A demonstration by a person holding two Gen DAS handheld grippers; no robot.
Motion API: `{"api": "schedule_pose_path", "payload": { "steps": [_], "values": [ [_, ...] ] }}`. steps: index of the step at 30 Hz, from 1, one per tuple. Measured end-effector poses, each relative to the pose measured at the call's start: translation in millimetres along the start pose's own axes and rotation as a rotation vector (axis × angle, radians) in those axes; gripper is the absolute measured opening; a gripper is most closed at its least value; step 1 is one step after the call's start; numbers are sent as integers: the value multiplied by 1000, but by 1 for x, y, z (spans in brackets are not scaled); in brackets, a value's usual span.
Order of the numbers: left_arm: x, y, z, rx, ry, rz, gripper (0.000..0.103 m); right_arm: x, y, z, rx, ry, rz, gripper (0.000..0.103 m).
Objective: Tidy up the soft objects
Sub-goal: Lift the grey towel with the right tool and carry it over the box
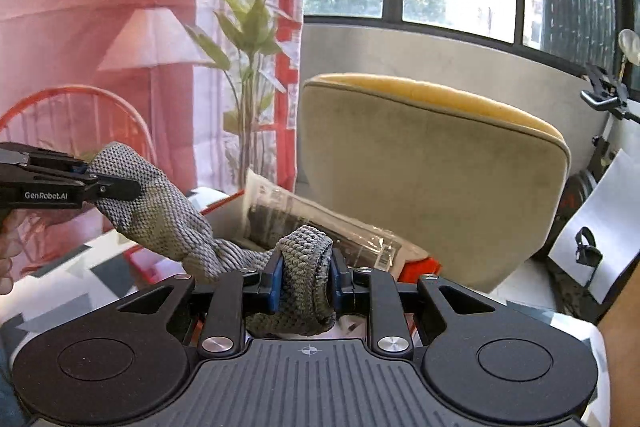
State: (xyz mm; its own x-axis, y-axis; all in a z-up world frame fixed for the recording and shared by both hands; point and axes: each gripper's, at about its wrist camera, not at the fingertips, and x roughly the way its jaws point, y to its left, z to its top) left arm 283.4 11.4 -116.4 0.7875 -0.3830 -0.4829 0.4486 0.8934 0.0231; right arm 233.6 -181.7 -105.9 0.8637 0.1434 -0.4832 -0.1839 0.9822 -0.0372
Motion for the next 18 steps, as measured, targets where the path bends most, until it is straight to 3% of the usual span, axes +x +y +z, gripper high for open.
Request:
{"api": "schedule_pose_path", "payload": {
  "steps": [12, 18],
  "values": [
    [80, -10, -20, 74, 225, -49, 19, 86, -4, -25, -38, 189, -12, 20],
    [103, -15, -26, 93, 292, -68, 19, 119, -9, -36, -37, 256, -17, 20]
  ]
}}
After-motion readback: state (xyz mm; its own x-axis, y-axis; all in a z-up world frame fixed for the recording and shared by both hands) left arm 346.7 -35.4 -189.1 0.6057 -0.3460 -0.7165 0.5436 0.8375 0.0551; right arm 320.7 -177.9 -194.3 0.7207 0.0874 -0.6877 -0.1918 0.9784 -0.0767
